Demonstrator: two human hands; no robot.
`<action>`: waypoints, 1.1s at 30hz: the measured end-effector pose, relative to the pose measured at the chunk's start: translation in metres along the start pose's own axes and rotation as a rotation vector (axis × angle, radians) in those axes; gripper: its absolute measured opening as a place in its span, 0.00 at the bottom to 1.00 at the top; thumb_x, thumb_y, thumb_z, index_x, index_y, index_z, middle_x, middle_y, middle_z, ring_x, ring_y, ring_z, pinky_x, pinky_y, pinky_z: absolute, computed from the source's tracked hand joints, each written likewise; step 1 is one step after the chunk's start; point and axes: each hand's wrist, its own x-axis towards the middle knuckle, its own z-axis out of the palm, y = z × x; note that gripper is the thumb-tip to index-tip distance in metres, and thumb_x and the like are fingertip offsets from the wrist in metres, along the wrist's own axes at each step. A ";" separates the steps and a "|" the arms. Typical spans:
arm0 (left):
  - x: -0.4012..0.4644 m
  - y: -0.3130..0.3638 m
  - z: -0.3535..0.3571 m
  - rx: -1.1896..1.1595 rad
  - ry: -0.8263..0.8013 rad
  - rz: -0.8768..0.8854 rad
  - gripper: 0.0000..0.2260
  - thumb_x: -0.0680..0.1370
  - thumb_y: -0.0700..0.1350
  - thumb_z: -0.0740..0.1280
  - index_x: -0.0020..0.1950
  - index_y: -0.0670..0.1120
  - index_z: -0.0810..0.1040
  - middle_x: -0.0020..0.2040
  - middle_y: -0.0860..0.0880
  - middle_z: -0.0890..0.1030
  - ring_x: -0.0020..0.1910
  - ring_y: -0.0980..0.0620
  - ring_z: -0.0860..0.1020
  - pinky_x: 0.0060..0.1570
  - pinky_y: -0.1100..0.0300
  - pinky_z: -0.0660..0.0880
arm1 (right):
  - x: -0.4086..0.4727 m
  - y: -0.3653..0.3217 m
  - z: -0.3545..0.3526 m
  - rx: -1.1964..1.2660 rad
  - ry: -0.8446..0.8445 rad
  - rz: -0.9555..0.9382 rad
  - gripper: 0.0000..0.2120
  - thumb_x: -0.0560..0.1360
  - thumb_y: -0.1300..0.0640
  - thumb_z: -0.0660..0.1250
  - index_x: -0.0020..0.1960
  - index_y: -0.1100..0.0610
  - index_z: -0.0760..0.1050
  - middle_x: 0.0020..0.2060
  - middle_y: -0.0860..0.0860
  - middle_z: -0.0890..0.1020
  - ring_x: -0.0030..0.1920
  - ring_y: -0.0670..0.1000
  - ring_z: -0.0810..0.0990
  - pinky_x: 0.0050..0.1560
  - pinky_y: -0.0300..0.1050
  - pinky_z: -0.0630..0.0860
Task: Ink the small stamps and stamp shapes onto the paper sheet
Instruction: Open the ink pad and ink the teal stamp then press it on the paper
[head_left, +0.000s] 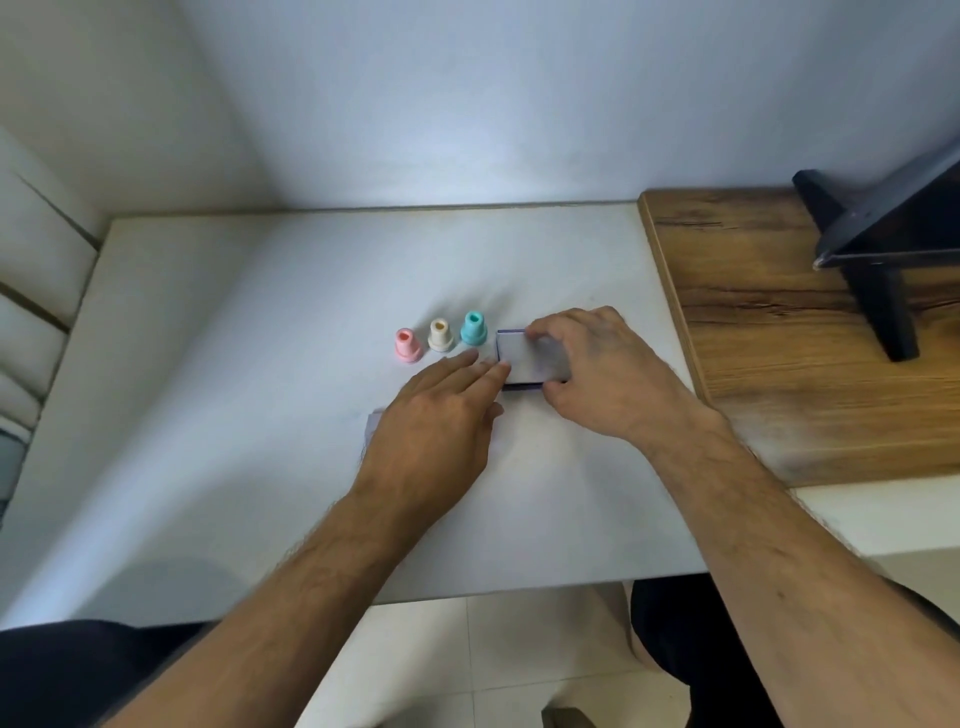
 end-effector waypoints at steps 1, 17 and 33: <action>0.000 0.000 0.000 0.006 -0.003 0.005 0.20 0.82 0.47 0.62 0.74 0.50 0.69 0.72 0.51 0.71 0.73 0.51 0.67 0.67 0.62 0.54 | -0.001 0.000 -0.001 0.010 -0.001 0.001 0.27 0.71 0.56 0.69 0.68 0.48 0.68 0.65 0.46 0.75 0.65 0.51 0.67 0.61 0.47 0.73; 0.001 -0.005 0.001 -0.058 -0.068 -0.035 0.24 0.84 0.47 0.56 0.79 0.53 0.52 0.79 0.54 0.54 0.78 0.55 0.53 0.70 0.63 0.50 | 0.018 0.018 -0.009 0.253 0.325 0.100 0.16 0.77 0.67 0.62 0.59 0.51 0.76 0.55 0.52 0.79 0.53 0.50 0.78 0.53 0.41 0.76; 0.000 -0.007 -0.008 -0.072 0.010 -0.041 0.23 0.83 0.43 0.60 0.78 0.49 0.61 0.76 0.49 0.64 0.76 0.50 0.62 0.69 0.62 0.50 | 0.035 0.022 0.011 0.405 0.524 0.346 0.16 0.76 0.67 0.64 0.61 0.54 0.77 0.54 0.50 0.83 0.51 0.46 0.80 0.44 0.29 0.73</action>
